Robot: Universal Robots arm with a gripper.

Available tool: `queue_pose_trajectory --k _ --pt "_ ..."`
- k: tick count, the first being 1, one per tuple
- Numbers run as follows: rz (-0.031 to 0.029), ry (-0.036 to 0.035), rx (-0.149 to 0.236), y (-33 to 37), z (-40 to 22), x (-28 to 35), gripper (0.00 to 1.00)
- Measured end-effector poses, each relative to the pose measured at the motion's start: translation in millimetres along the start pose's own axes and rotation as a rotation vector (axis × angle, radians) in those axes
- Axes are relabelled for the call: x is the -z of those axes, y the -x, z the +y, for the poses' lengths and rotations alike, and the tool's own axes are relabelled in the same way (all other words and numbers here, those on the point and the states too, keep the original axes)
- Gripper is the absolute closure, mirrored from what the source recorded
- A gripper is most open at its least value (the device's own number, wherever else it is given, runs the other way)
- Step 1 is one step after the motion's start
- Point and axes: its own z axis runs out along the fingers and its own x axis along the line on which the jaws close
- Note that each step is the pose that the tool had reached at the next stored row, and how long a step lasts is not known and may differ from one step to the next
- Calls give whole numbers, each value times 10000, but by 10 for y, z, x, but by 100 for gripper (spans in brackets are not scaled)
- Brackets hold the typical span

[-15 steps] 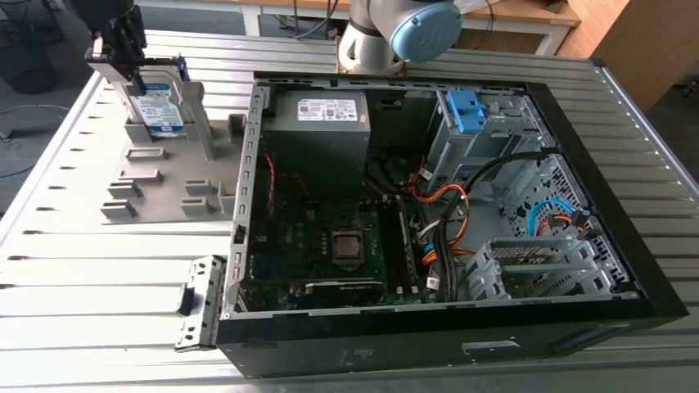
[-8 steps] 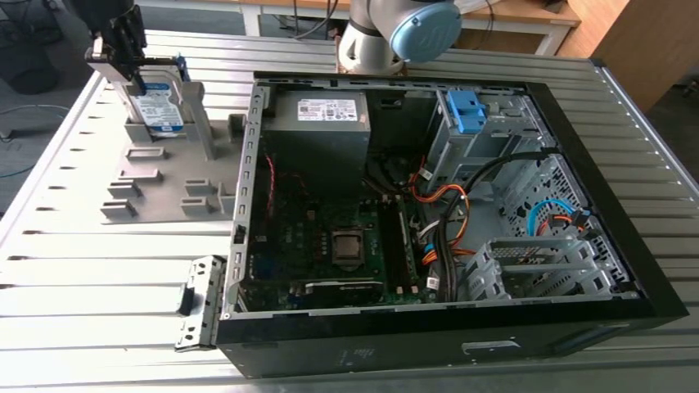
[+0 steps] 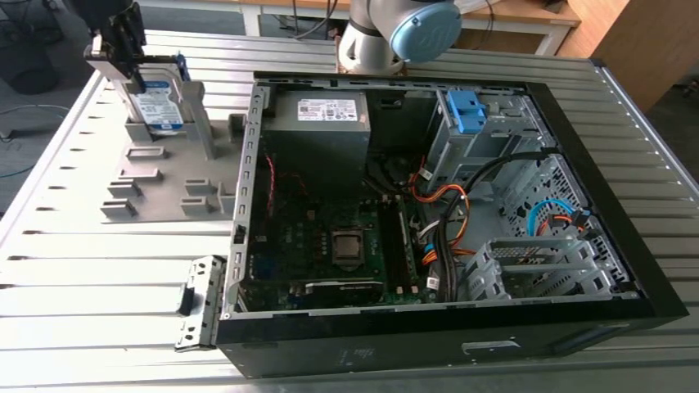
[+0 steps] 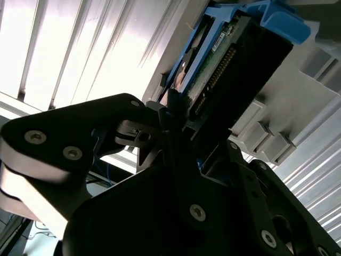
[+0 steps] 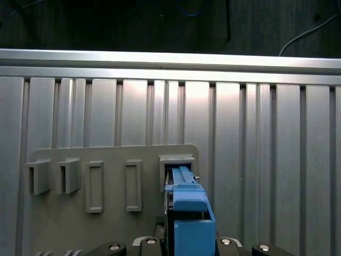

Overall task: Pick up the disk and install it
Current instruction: 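Pick up the disk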

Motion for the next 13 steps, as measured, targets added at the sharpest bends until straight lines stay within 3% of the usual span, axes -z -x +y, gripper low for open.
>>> queue_pose_trajectory --k 13 --pt "-7 4 0 1 0 24 64"
